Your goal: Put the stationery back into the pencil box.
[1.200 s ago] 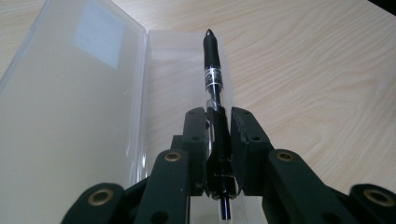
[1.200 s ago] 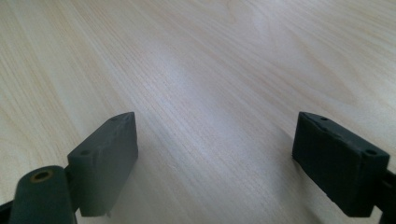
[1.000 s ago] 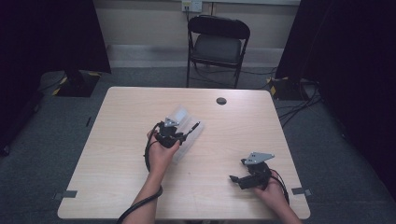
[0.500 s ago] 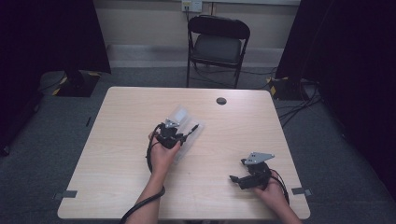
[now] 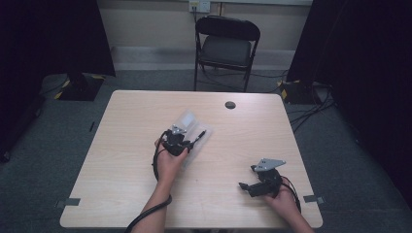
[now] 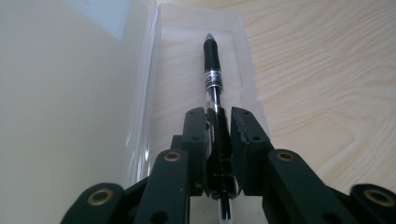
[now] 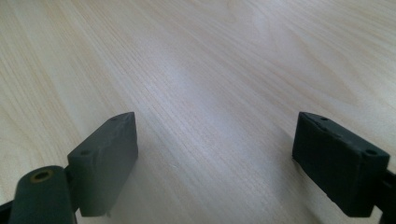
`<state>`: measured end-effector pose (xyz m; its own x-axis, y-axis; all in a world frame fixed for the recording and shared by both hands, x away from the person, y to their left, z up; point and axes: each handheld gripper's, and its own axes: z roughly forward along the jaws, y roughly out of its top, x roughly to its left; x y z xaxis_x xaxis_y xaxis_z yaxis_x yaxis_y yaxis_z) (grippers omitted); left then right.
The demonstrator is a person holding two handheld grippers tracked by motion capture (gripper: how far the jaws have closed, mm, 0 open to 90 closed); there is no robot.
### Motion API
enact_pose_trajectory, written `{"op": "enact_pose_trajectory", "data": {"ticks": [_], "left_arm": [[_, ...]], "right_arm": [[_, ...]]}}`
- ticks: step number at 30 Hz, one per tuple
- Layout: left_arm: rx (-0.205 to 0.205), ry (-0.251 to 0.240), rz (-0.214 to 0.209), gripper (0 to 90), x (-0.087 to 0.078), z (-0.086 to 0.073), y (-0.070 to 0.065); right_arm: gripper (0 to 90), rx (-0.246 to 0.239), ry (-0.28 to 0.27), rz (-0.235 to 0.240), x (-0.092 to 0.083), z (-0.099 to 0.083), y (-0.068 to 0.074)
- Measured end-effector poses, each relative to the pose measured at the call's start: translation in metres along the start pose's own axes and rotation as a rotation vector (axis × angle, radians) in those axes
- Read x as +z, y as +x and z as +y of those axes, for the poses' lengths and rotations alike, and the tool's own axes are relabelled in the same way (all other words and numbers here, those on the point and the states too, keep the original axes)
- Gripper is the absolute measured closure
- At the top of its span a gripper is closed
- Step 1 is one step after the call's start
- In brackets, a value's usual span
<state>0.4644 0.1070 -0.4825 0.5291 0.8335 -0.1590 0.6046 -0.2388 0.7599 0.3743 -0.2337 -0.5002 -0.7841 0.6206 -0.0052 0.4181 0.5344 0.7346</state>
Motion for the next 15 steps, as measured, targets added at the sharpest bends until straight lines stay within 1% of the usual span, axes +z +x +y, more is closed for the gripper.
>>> {"op": "enact_pose_trajectory", "data": {"ticks": [2,4,6,14,15], "left_arm": [[0.0,0.003,0.003,76.9,0.0005,-0.0001,-0.0002],[0.008,0.011,0.009,76.8,0.0005,-0.0001,0.0005],[0.001,0.011,0.003,76.9,0.0014,-0.0003,0.0005],[0.004,0.013,0.007,76.8,0.0019,-0.0008,-0.0002],[0.01,0.02,0.004,76.8,0.0015,-0.0012,0.0006]], "right_arm": [[13.4,0.0,0.001,-0.001,-0.0001,0.0,0.0],[13.4,0.001,0.001,-0.002,-0.0001,0.0,0.0002],[13.4,0.0,0.001,-0.002,-0.0002,-0.0001,0.0001],[13.4,0.0,0.001,-0.002,-0.0002,-0.0001,0.0002],[13.4,0.0,0.001,-0.002,-0.0002,-0.0001,0.0002]]}}
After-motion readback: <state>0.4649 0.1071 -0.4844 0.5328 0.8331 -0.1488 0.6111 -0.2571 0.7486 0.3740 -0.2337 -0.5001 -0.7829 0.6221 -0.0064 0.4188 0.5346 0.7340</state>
